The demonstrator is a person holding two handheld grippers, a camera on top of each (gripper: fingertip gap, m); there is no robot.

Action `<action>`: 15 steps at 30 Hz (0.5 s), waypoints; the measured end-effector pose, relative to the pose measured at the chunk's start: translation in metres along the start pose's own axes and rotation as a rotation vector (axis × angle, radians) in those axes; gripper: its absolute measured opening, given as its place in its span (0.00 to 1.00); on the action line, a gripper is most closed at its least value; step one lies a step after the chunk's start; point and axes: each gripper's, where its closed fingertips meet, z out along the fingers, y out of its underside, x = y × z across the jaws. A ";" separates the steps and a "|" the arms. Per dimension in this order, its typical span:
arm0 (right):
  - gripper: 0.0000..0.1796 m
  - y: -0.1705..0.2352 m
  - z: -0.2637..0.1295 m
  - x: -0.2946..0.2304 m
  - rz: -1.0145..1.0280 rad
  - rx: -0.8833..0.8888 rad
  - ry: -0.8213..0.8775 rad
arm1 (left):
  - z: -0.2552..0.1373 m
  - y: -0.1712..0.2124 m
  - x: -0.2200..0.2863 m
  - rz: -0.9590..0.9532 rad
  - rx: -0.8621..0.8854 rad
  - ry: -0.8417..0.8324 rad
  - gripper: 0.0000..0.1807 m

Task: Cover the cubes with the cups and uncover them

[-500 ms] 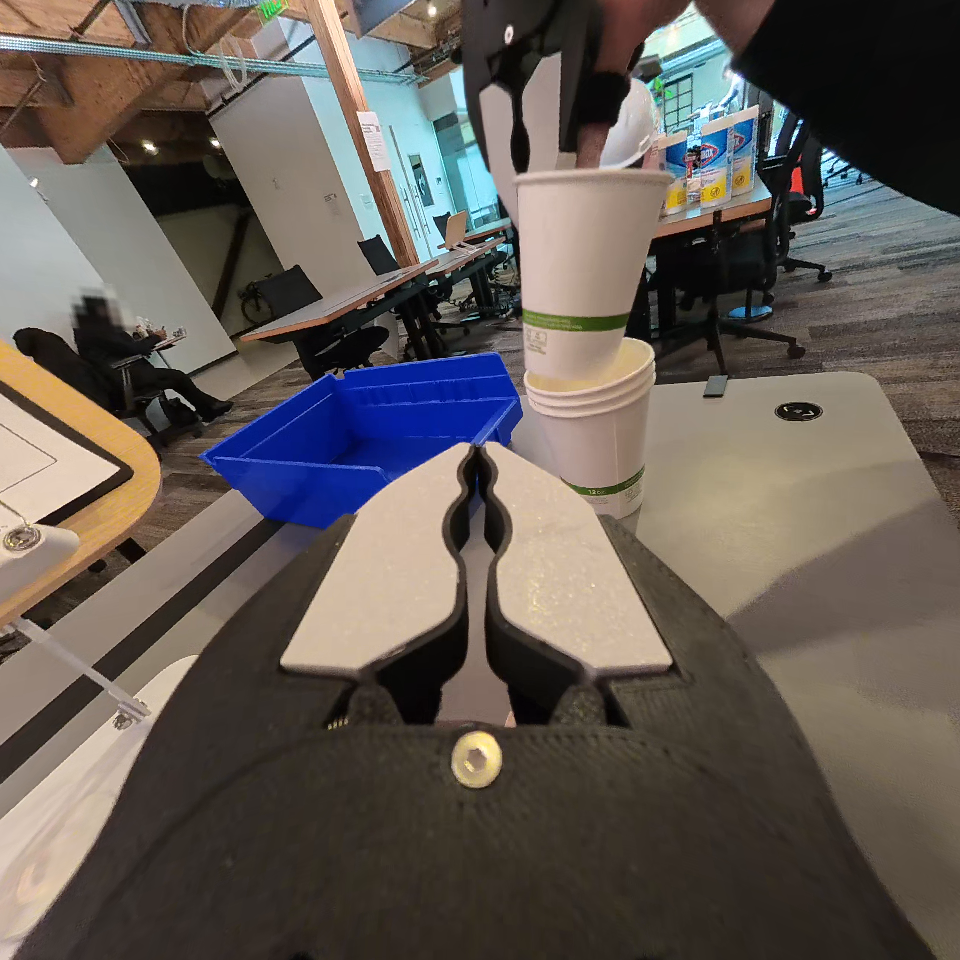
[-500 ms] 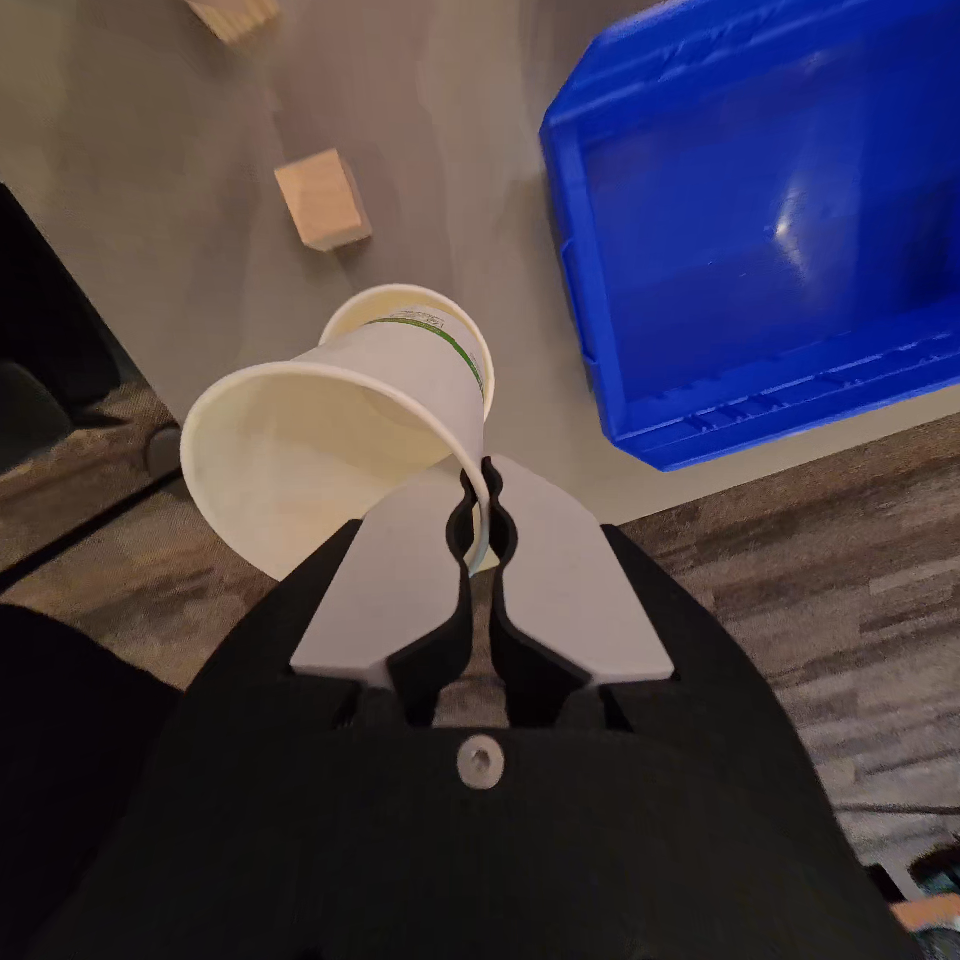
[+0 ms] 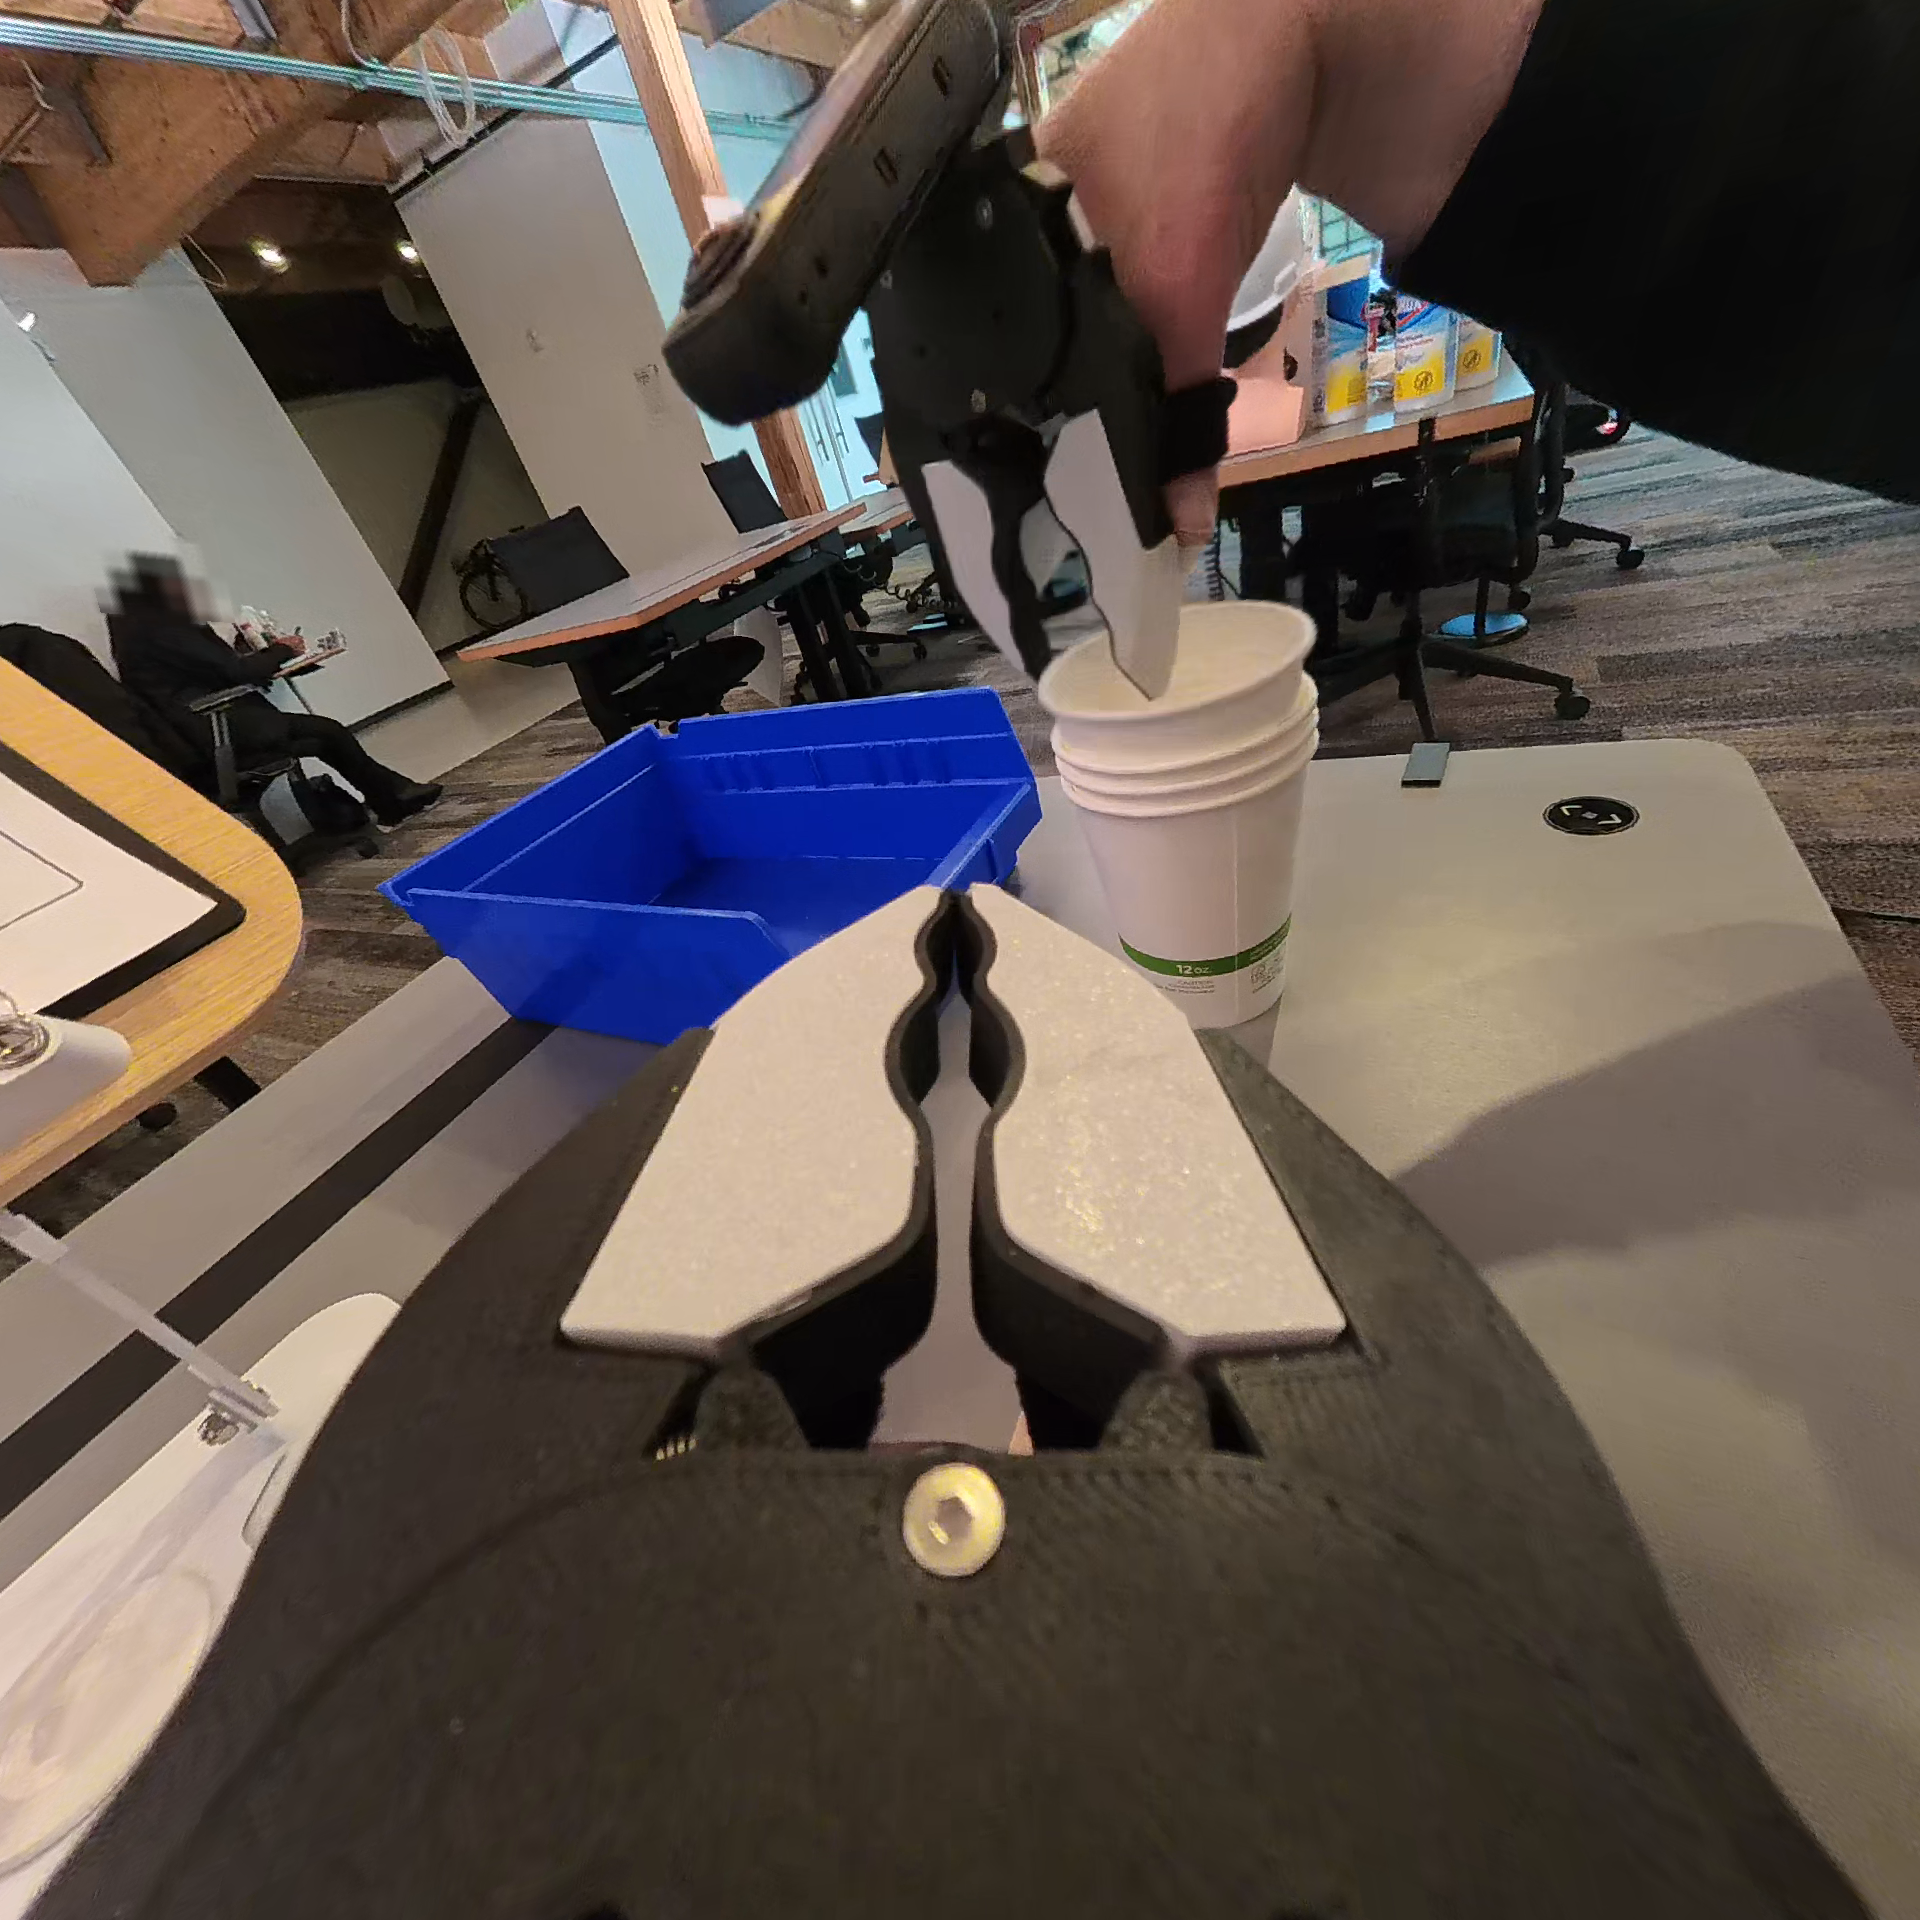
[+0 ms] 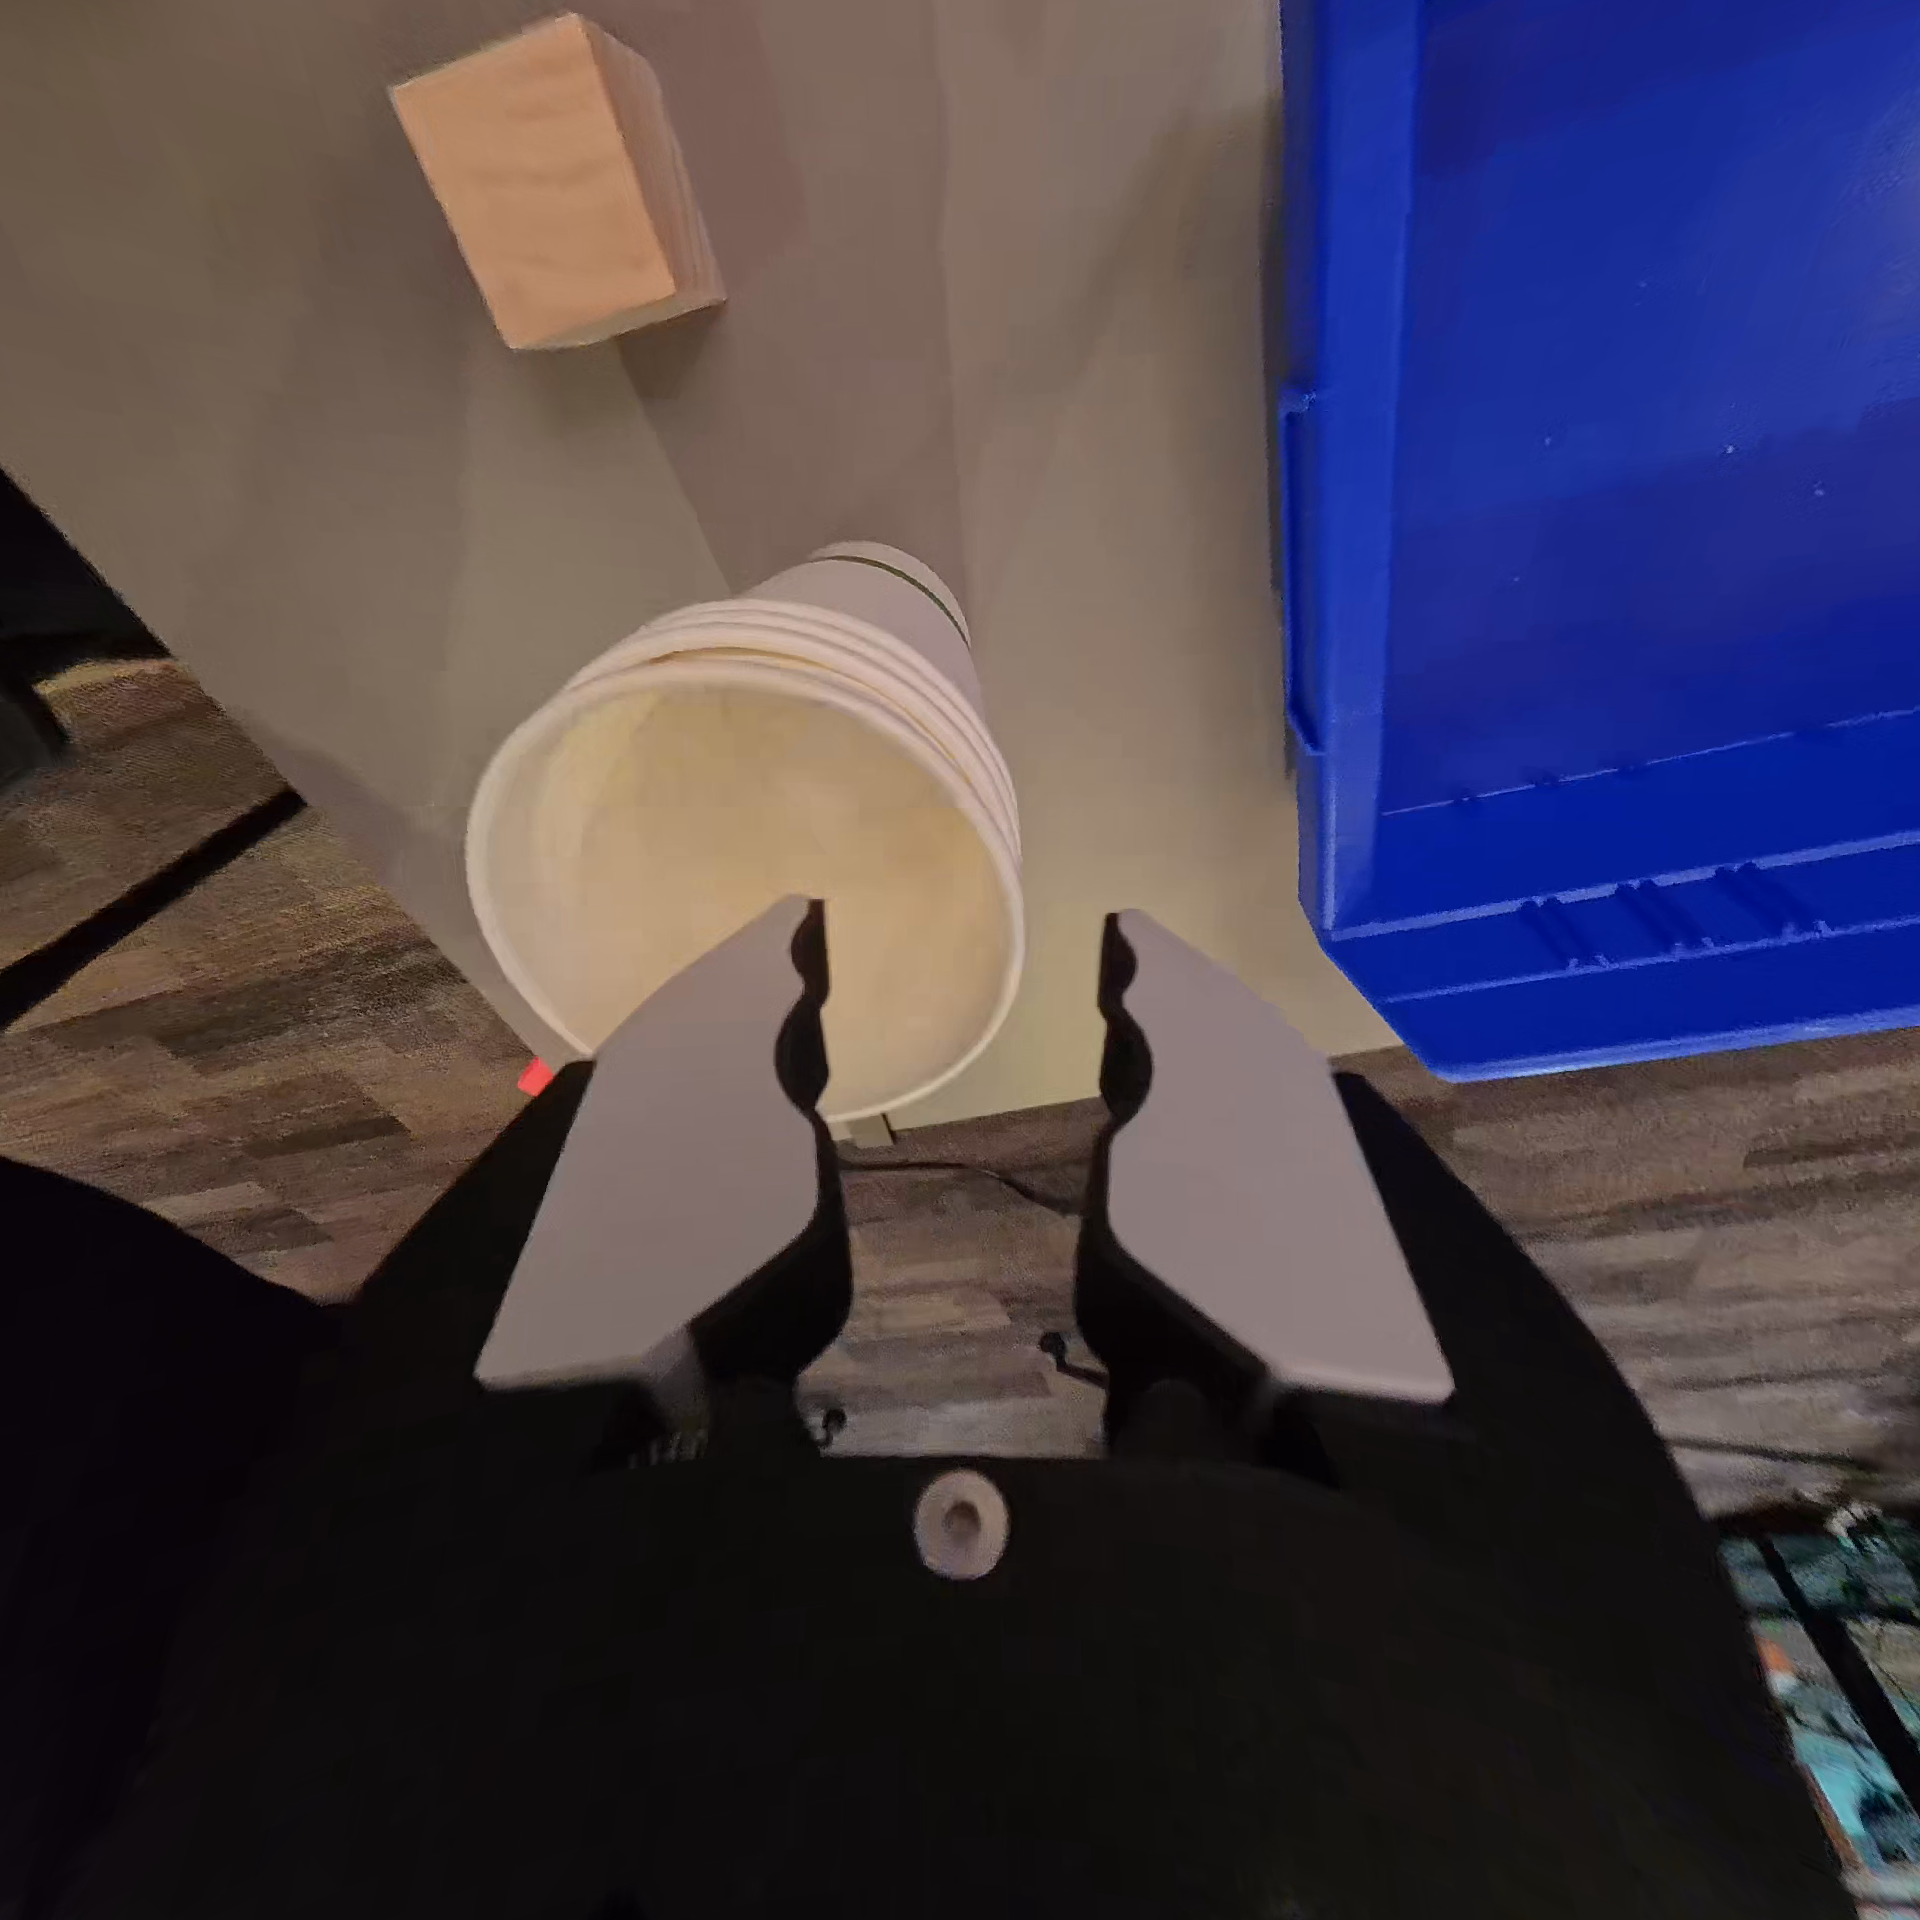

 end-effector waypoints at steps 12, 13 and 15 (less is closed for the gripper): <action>0.34 -0.007 -0.049 0.004 0.002 0.169 0.189 | -0.002 -0.004 -0.002 0.012 0.004 -0.011 0.00; 0.34 -0.009 -0.055 0.001 -0.006 0.194 0.205 | -0.003 -0.005 -0.003 0.015 0.004 -0.013 0.00; 0.33 -0.012 -0.064 -0.008 -0.024 0.246 0.231 | -0.005 -0.007 -0.004 0.016 0.006 -0.016 0.00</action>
